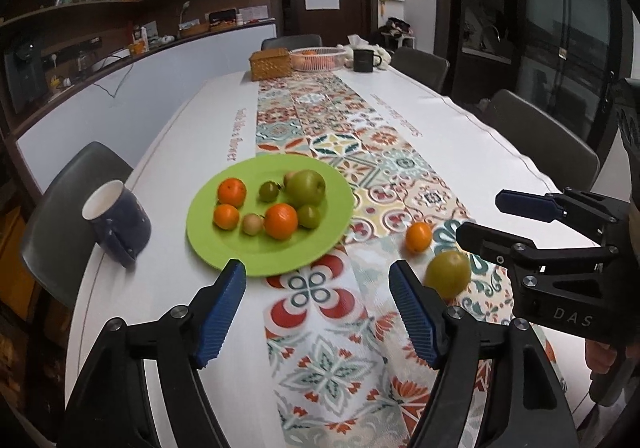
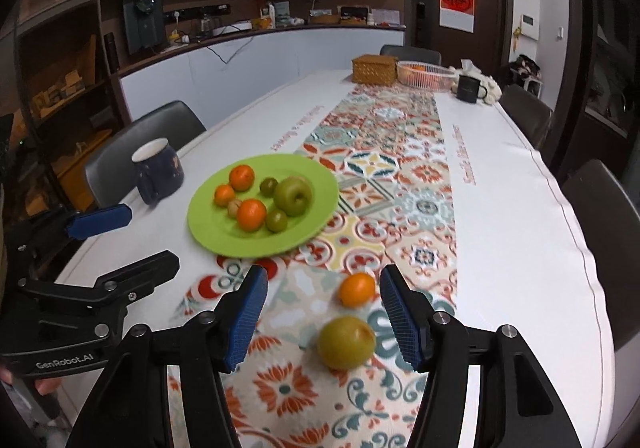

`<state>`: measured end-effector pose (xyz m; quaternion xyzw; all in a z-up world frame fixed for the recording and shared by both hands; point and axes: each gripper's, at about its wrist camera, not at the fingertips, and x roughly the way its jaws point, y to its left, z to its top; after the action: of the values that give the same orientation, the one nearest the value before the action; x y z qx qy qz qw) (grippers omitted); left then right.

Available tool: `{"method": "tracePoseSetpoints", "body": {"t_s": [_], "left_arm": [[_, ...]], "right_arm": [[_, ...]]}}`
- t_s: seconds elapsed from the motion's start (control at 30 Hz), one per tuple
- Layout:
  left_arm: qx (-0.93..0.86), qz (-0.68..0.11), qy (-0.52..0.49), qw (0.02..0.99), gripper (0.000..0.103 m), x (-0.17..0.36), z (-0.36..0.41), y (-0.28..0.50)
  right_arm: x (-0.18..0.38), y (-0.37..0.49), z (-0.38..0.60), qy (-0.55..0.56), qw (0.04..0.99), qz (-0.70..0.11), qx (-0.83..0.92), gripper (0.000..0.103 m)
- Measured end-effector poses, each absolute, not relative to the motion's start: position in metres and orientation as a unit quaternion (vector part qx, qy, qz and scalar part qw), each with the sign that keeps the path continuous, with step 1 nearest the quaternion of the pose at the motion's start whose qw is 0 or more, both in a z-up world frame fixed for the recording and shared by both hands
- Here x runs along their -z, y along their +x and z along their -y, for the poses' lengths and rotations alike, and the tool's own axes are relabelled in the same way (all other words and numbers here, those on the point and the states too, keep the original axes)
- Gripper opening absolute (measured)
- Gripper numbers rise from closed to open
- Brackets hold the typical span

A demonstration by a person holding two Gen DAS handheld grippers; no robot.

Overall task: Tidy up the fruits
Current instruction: 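Withdraw both open grippers from the plate toward the last two fruits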

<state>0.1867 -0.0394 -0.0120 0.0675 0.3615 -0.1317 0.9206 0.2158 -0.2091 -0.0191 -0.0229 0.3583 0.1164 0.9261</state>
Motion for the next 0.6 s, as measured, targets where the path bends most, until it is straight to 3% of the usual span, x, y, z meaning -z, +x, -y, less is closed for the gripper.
{"method": "tracePoseSetpoints", "body": {"t_s": [0.6], "left_arm": [[0.141, -0.435, 0.090, 0.885, 0.074, 0.074, 0.060, 0.198]], "right_arm": [[0.085, 0.229, 0.226, -0.004, 0.888, -0.448, -0.101, 0.059]]}}
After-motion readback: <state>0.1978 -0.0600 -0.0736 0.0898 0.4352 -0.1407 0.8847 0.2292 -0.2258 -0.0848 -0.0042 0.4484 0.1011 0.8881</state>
